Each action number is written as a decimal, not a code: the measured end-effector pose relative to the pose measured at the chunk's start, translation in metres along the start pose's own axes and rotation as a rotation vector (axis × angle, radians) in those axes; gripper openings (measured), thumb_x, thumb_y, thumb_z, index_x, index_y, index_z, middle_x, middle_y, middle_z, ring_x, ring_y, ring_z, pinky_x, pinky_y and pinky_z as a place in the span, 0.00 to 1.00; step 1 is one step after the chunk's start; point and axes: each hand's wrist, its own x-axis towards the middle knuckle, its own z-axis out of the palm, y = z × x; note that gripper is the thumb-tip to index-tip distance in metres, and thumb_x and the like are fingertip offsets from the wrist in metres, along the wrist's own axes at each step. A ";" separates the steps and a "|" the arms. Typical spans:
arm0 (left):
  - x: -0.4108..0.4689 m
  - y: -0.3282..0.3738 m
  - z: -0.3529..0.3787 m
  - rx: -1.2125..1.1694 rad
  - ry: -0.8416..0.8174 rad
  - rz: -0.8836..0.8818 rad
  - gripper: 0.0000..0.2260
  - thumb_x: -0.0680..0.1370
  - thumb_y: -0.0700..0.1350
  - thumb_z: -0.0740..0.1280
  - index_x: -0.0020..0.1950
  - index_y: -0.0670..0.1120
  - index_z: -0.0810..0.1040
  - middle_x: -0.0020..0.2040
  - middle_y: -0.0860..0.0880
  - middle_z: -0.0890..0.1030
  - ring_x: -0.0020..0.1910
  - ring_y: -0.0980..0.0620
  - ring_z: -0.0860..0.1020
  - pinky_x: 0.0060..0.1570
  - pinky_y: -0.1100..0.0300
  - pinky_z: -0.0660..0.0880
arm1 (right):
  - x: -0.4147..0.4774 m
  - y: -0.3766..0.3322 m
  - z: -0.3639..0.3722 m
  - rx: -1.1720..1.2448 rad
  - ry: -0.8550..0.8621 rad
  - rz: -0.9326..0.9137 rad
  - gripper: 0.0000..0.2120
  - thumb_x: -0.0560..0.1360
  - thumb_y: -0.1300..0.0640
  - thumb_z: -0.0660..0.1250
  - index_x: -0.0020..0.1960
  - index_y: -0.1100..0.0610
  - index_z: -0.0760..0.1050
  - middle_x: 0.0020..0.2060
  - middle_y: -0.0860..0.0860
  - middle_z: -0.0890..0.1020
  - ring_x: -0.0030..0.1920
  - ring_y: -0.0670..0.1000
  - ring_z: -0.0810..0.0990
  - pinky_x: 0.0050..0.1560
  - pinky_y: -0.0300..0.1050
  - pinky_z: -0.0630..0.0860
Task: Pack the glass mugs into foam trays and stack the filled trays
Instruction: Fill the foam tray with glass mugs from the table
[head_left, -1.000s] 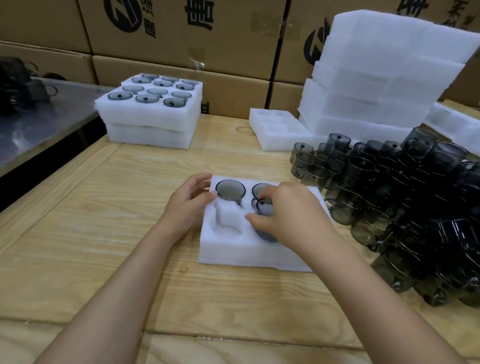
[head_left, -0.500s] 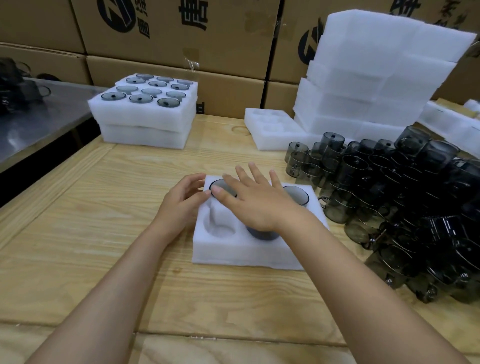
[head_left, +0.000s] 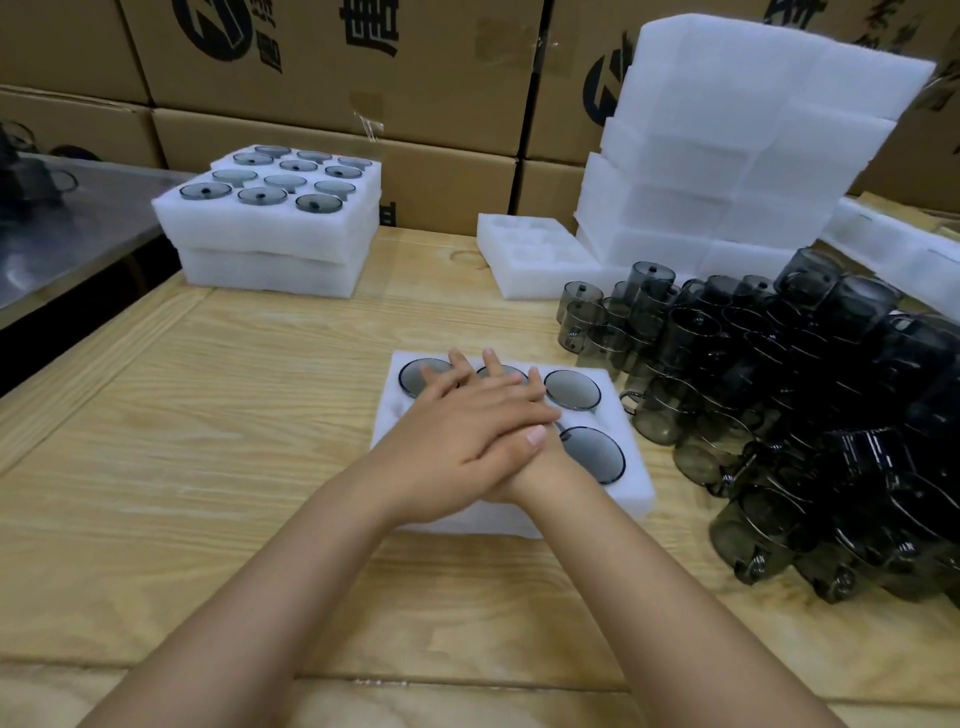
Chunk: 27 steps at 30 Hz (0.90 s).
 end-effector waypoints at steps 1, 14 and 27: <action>-0.002 0.001 0.000 0.018 0.034 0.011 0.24 0.78 0.52 0.48 0.70 0.50 0.72 0.74 0.54 0.66 0.76 0.56 0.55 0.72 0.59 0.46 | 0.003 0.003 0.000 -0.056 0.005 -0.026 0.35 0.78 0.42 0.51 0.76 0.46 0.34 0.75 0.50 0.34 0.74 0.58 0.31 0.70 0.67 0.37; -0.022 -0.006 0.017 0.406 0.627 0.177 0.19 0.80 0.48 0.56 0.57 0.39 0.82 0.55 0.45 0.82 0.51 0.46 0.82 0.57 0.47 0.73 | -0.059 0.033 -0.024 0.244 0.611 0.142 0.18 0.76 0.54 0.59 0.63 0.58 0.76 0.64 0.55 0.75 0.69 0.59 0.66 0.69 0.57 0.60; -0.021 -0.005 0.018 0.189 0.728 -0.040 0.12 0.76 0.43 0.61 0.47 0.40 0.83 0.37 0.49 0.82 0.36 0.46 0.80 0.46 0.56 0.71 | -0.149 0.194 -0.040 -0.155 0.159 0.880 0.30 0.70 0.41 0.68 0.66 0.55 0.68 0.52 0.58 0.78 0.52 0.62 0.76 0.46 0.56 0.77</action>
